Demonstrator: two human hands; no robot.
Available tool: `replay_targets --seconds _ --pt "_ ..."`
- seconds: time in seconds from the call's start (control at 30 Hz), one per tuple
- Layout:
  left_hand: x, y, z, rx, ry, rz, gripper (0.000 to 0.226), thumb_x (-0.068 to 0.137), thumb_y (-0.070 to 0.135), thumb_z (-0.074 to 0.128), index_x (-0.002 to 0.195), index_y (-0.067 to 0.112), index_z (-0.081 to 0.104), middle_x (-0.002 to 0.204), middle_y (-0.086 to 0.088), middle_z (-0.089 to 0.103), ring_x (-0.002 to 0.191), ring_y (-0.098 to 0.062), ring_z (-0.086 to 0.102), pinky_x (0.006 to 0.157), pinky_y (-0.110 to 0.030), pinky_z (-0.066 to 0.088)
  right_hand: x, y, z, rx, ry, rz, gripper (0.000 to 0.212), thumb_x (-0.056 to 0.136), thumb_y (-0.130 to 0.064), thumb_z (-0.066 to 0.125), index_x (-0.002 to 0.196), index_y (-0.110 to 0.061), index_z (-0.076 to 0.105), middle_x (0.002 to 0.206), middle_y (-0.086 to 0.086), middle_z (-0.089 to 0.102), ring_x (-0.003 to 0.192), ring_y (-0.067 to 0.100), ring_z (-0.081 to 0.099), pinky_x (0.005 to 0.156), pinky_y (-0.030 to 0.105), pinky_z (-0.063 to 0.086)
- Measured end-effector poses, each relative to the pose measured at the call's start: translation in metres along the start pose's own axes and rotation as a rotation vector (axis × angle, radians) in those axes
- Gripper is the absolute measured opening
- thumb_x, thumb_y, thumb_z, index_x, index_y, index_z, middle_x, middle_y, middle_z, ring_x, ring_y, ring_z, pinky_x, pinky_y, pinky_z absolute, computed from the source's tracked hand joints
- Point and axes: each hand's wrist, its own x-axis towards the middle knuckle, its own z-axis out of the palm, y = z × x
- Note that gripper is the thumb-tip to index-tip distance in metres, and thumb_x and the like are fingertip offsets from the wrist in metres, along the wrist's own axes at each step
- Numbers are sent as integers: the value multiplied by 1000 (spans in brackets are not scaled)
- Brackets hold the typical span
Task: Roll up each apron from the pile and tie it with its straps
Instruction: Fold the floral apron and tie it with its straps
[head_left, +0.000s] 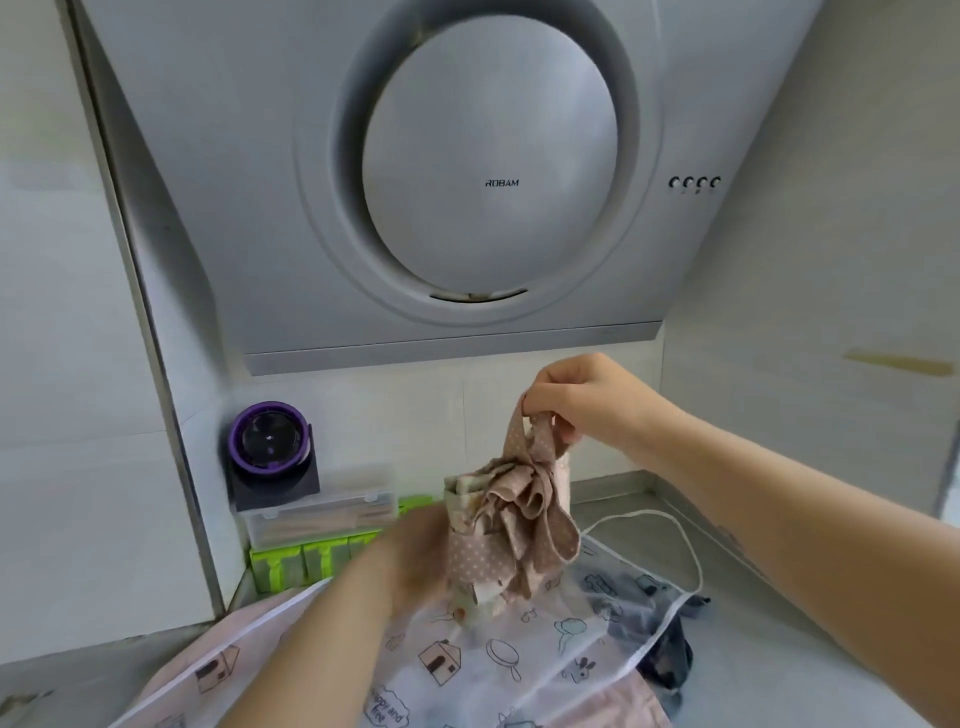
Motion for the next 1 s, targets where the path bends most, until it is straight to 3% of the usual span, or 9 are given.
replay_targets --seconds 0.07,0.1,0.23,0.33,0.47,0.63,0.77,0.87,1.0 --pt "-5 23 8 219 297 85 27 98 37 47 102 14 61 99 -3 67 89 -22 59 78 -37 46 4 9 -5 -44 43 80 19 84 -16 61 65 -10 61 40 -6 51 36 8 46 45 16 41" --pt "-10 35 15 333 311 161 36 93 49 48 108 18 61 107 0 66 94 -18 60 80 -37 46 5 14 -7 -84 46 110 19 85 -18 60 68 -10 61 38 -7 50 33 7 46 45 16 41" --pt "-15 61 54 1049 167 345 69 66 75 57 122 36 48 120 20 53 112 -3 53 99 -34 44 9 28 -10 -122 30 189 21 86 -24 59 82 -5 68 56 5 61 42 10 52 56 25 45" --pt "10 43 68 1418 131 331 75 71 57 71 134 38 36 125 17 53 111 -8 55 95 -35 47 13 35 -13 -62 49 231 23 86 -25 57 83 -4 69 66 14 63 51 17 52 52 23 43" --pt "37 28 54 1306 91 444 49 82 31 70 126 36 49 111 18 61 100 -6 62 91 -32 50 16 58 -23 217 101 299 24 86 -21 54 68 -5 59 66 16 48 54 23 41 56 32 32" --pt "52 18 53 1198 -53 484 45 82 21 72 120 37 55 113 19 64 102 2 61 94 -25 48 5 77 -39 569 46 427 36 88 -14 50 54 -13 40 50 2 34 43 13 21 49 28 20" --pt "62 18 70 965 -187 426 51 82 4 72 115 36 51 116 8 64 107 -2 61 97 -19 45 2 72 -69 587 61 304 15 89 -7 60 75 -9 54 57 4 51 46 12 41 50 24 36" --pt "70 21 96 878 -199 422 51 79 4 74 116 33 52 117 3 64 109 -7 61 98 -24 46 -4 67 -102 643 17 240 8 86 -6 64 82 -12 60 76 8 66 66 18 61 66 29 52" --pt "81 24 139 1151 -151 481 48 82 18 73 120 37 50 121 15 60 113 -3 56 104 -35 43 -18 75 -138 397 42 158 11 85 -8 65 91 -17 65 85 4 59 77 16 50 66 25 39"
